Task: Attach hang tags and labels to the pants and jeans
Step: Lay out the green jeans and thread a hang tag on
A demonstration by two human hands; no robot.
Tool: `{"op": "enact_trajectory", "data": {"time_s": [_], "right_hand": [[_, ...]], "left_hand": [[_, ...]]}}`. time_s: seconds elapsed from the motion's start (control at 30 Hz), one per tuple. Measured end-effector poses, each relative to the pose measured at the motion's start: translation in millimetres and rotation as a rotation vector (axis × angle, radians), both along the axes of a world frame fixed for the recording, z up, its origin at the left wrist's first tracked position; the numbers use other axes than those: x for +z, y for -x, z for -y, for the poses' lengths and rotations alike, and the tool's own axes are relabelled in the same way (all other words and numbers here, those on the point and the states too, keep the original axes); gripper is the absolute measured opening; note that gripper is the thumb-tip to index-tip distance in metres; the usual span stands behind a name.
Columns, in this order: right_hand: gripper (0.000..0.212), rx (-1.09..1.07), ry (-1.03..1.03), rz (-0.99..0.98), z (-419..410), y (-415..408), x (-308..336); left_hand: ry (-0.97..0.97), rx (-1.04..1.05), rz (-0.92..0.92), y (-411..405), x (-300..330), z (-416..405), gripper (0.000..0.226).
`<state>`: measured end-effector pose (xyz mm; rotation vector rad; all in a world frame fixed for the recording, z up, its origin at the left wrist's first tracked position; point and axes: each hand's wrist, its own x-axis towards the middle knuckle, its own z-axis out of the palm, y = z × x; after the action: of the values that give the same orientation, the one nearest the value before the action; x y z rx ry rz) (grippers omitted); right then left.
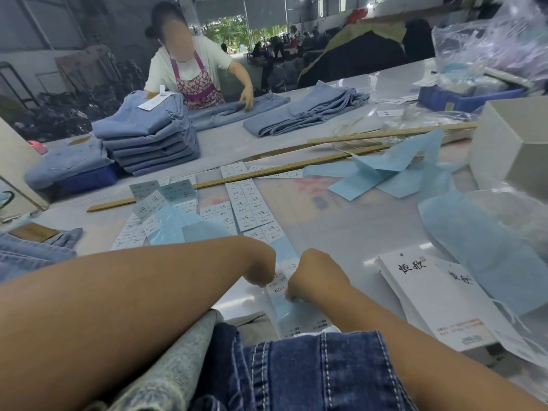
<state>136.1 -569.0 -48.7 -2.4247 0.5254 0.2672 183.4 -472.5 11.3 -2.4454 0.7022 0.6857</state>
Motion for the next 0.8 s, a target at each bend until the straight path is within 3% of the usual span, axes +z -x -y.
{"op": "enact_trajectory", "data": {"time_s": [0.17, 0.33, 0.63, 0.8], "right_hand": [[0.034, 0.001, 0.032, -0.067, -3, 1, 2], [0.057, -0.018, 0.101, -0.046, -11, -1, 2], [0.067, -0.083, -0.214, -0.021, 3, -2, 9], [0.047, -0.109, -0.474, 0.003, 10, -5, 10]], "left_hand": [[0.054, 0.028, -0.006, -1, -2, 0, 0.047], [0.053, 0.024, -0.013, -1, -3, 0, 0.049], [0.1, 0.04, -0.037, -2, -4, 1, 0.052], [0.201, 0.057, -0.044, -4, -4, 2, 0.053]]}}
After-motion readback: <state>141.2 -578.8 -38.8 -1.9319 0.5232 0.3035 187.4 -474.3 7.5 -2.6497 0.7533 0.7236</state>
